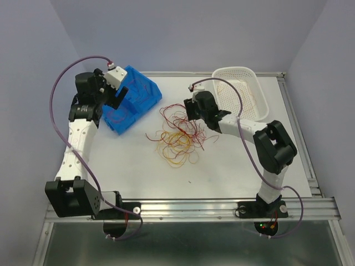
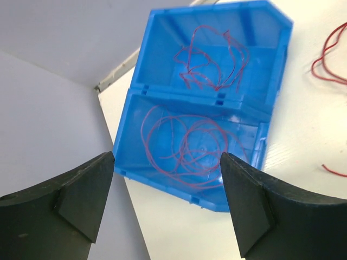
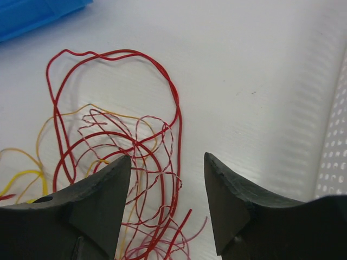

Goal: Untangle the cables
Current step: Untie the cable.

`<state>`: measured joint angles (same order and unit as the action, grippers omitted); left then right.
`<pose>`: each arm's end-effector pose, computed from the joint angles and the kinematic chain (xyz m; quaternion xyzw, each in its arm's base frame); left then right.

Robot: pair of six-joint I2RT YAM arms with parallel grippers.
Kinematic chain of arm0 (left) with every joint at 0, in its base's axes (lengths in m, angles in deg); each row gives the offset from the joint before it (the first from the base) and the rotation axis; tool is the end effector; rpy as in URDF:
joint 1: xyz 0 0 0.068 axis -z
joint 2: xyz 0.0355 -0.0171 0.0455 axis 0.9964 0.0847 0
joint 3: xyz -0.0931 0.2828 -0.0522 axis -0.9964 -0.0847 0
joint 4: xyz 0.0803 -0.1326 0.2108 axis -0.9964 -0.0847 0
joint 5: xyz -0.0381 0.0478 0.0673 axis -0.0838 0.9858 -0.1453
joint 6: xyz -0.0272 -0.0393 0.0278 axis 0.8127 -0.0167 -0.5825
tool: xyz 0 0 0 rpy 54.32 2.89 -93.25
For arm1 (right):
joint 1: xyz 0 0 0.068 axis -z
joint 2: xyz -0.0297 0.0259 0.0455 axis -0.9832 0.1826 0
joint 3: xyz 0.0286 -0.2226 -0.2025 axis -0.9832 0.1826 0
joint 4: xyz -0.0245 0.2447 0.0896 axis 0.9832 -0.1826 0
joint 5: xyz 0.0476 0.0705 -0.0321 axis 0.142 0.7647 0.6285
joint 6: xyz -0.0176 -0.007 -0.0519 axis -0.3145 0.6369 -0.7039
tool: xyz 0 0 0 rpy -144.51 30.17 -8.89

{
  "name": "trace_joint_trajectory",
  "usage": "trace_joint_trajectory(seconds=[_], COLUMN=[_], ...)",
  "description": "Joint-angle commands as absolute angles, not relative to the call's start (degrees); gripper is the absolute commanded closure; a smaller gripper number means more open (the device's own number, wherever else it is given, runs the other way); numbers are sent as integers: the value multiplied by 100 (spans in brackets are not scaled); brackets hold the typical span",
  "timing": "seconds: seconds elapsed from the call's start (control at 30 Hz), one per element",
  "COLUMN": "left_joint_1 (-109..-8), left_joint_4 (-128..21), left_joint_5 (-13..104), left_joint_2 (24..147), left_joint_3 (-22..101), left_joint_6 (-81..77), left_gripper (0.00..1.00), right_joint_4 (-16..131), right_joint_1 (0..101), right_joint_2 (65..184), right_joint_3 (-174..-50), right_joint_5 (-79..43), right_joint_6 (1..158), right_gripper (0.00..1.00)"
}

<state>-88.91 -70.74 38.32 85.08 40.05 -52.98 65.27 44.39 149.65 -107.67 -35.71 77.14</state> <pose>0.2957 0.0093 0.4154 0.3191 0.7364 0.1125 0.5858 0.3605 0.2449 0.2532 -0.1799 0.8347 0.1000 0.5109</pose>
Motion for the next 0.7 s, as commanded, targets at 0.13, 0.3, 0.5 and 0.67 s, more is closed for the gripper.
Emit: trace_joint_trajectory(seconds=[0.13,0.3,0.5,0.67], left_joint_1=[-8163,-7872,-7636,-7337], left_joint_4=[-6876,-6876,-6640,-6086], left_joint_5=[3864,3987,3707,3469], left_joint_2=[8105,8228,8289,8272], left_joint_3=[3950,3994,3811,3301], left_joint_6=[-5050,-4953,-4734,-4496], left_gripper=[9,9,9,9], right_joint_4=[6240,6231,6397,6433], right_joint_1=[4757,4854,4942,4960], right_joint_2=[15193,15071,14465,14464], right_joint_3=[-11160,-10993,-10511,-10465], right_joint_5=[-3477,-3090,-2905,-2957], right_joint_6=[7406,7441,7476,7371], right_gripper=[44,43,41,41])
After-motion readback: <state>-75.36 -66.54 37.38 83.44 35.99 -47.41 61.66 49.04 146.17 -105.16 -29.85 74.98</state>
